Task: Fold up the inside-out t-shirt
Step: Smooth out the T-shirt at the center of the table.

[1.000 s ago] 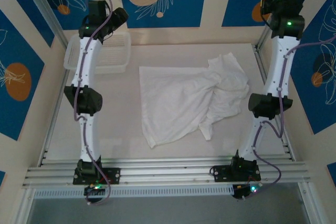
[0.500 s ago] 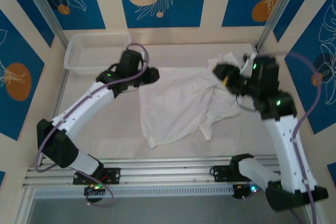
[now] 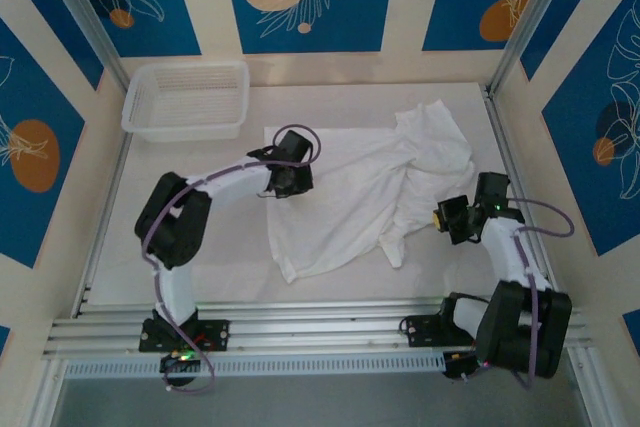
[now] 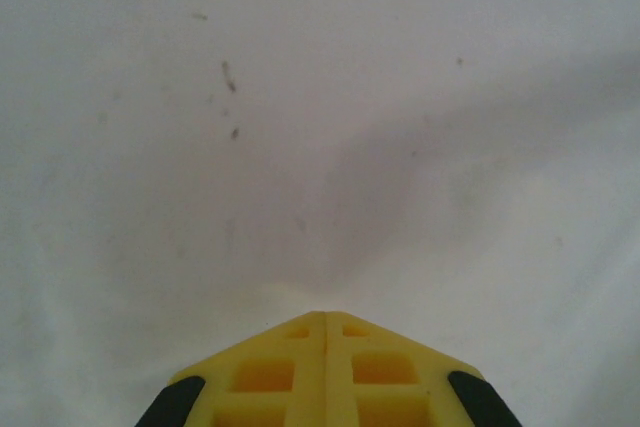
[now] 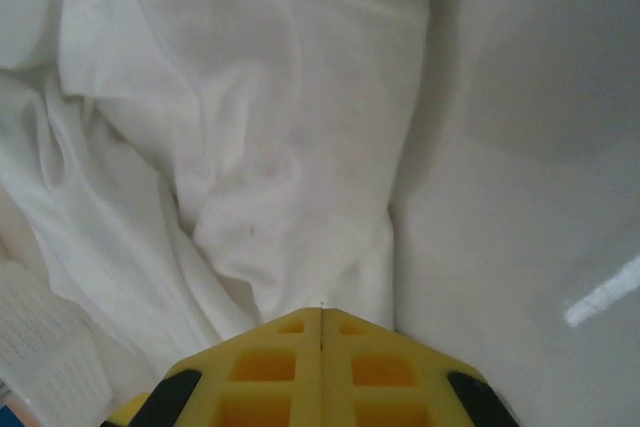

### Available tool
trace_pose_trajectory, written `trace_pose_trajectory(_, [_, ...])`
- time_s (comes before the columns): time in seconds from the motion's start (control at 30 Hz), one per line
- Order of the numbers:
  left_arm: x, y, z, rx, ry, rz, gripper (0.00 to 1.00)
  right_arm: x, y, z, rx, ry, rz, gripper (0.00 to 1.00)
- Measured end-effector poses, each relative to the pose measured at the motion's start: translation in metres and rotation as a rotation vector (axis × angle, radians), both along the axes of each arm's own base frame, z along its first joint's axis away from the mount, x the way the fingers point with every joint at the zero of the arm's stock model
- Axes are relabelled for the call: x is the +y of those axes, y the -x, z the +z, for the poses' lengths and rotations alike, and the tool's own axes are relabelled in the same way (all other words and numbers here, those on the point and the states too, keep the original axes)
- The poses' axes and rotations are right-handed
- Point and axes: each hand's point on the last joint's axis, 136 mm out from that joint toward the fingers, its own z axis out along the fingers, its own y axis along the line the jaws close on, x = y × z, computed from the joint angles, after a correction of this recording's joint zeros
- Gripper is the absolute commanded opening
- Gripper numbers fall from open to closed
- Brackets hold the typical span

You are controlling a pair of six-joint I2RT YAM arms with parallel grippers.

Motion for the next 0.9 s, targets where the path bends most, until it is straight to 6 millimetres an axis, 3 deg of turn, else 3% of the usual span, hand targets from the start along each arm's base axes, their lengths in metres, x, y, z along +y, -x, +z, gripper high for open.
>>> trace_pose_trajectory(0.13, [0.004,-0.005,-0.031,0.044,-0.021,0.049,0.00,-0.003,-0.016,-0.009,0.008,-0.003,0.021,0.00])
trace_pose_trajectory(0.2, [0.008,-0.017,-0.026,0.019,-0.009,0.075,0.00,-0.006,-0.019,-0.015,0.027,0.004,0.021,0.00])
trace_pose_trajectory(0.3, [0.025,-0.034,-0.029,0.010,-0.004,0.129,0.00,-0.012,-0.021,-0.027,0.076,0.014,0.011,0.00])
trace_pose_trajectory(0.53, [0.094,-0.088,-0.029,-0.026,0.003,0.284,0.00,-0.032,-0.030,-0.056,0.127,0.000,-0.059,0.00])
trace_pose_trajectory(0.67, [0.132,-0.108,-0.029,-0.042,-0.006,0.336,0.00,-0.045,-0.033,-0.056,0.120,0.011,-0.094,0.00])
trace_pose_trajectory(0.73, [0.141,-0.114,-0.028,-0.046,-0.007,0.332,0.00,-0.054,-0.031,-0.055,0.134,0.037,-0.107,0.00])
trace_pose_trajectory(0.9, [0.135,-0.129,-0.027,-0.040,-0.005,0.258,0.00,-0.083,-0.036,-0.039,0.149,0.143,-0.107,0.00])
